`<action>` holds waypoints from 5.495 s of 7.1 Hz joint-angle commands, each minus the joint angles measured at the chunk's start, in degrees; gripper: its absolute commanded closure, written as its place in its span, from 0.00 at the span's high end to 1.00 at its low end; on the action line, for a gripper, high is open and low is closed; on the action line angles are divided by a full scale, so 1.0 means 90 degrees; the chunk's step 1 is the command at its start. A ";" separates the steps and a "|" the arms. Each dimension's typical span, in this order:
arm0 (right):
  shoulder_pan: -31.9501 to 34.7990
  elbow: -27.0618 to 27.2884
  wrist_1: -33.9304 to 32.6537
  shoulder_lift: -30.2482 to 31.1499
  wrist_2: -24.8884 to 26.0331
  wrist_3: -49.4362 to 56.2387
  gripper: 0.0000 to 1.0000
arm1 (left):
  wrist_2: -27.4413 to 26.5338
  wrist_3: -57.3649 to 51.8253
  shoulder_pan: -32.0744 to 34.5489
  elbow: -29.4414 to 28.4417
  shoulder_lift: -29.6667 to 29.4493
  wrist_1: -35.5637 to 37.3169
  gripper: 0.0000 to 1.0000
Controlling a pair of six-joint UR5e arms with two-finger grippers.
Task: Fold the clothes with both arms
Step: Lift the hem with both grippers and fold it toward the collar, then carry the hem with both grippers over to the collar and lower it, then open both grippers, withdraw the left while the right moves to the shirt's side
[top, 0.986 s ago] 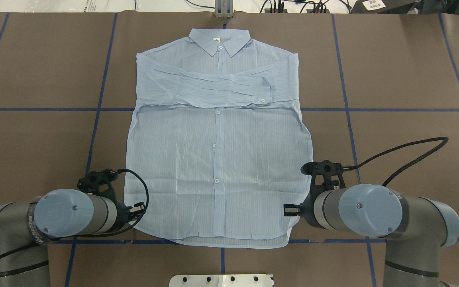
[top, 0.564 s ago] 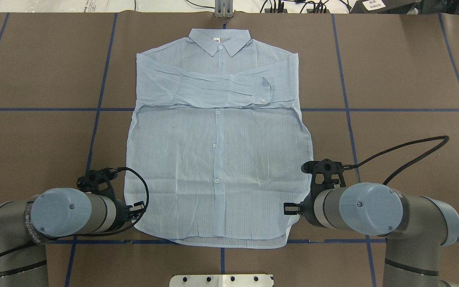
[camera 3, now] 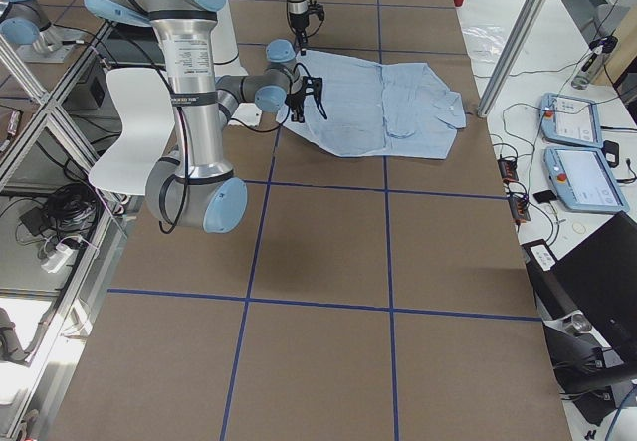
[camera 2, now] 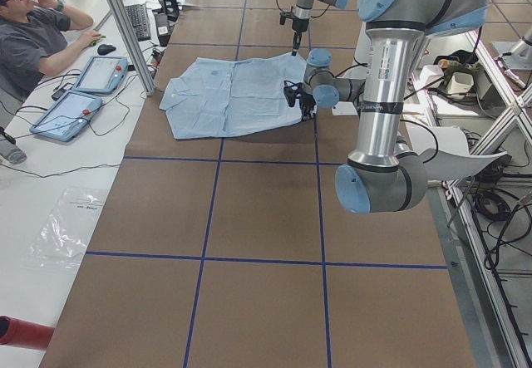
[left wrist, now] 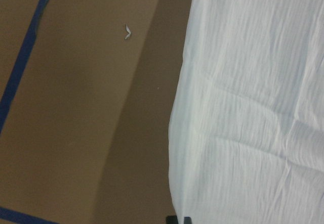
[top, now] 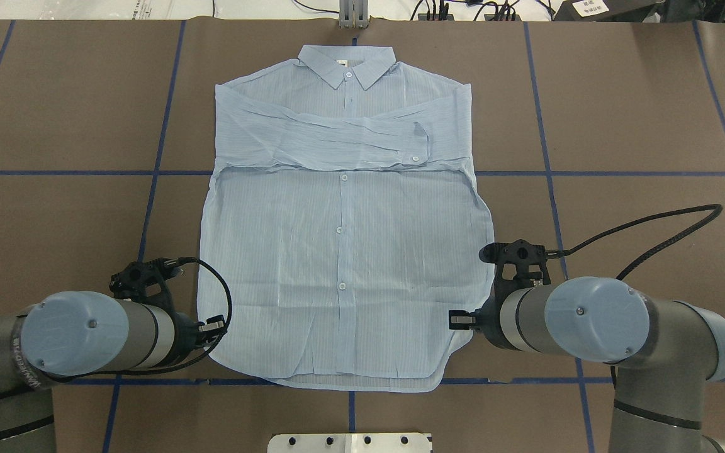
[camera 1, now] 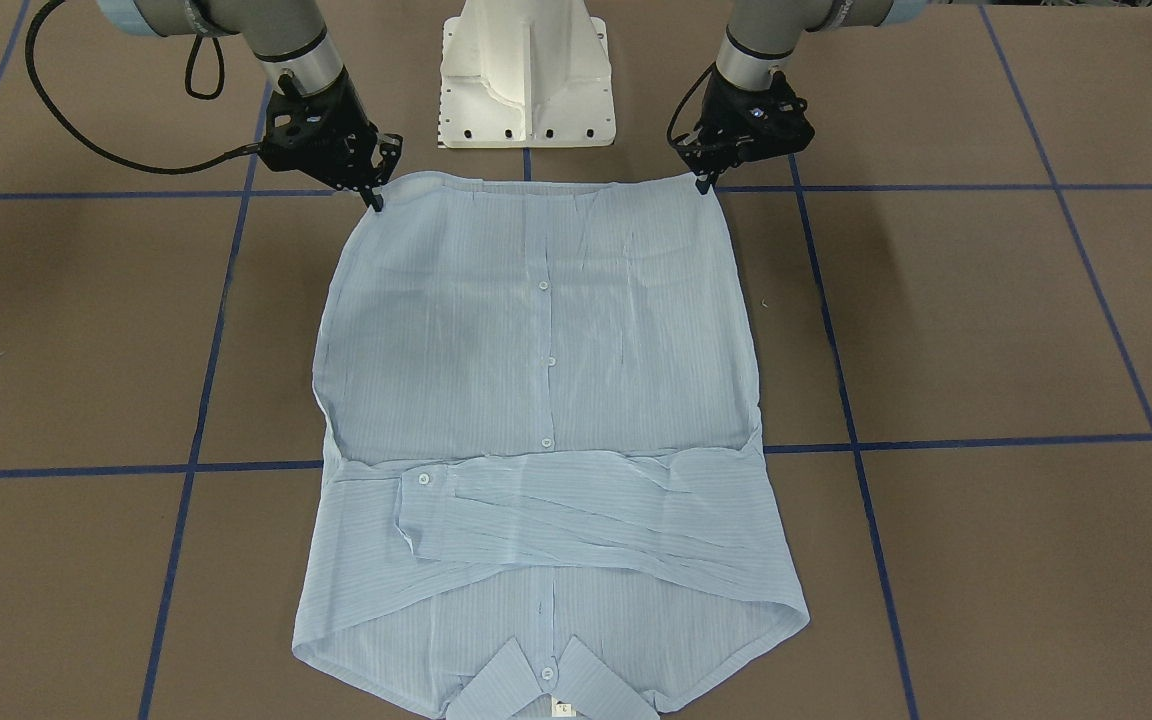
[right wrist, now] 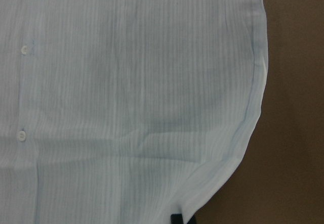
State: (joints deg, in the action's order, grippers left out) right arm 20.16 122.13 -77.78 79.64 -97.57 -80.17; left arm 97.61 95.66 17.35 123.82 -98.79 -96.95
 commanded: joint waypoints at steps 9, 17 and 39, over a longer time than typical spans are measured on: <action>0.1303 0.0014 0.0000 0.0077 -0.0984 0.0197 0.00 | 0.0570 -0.1273 0.0992 -0.0057 -0.0077 0.0098 0.00; 0.1957 -0.0122 0.0000 -0.0010 -0.1501 0.0226 0.00 | 0.1682 -0.1732 0.1742 -0.0076 -0.0097 -0.0378 0.00; 0.3678 -0.7213 0.1317 -0.4542 -0.1650 0.1896 0.02 | 0.1879 -0.2104 0.4019 -0.7127 -0.3827 -0.3856 0.19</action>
State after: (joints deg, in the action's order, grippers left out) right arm 53.32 57.34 -67.06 38.56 -112.68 -63.31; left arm 114.59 76.73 53.52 59.82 -133.14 -131.09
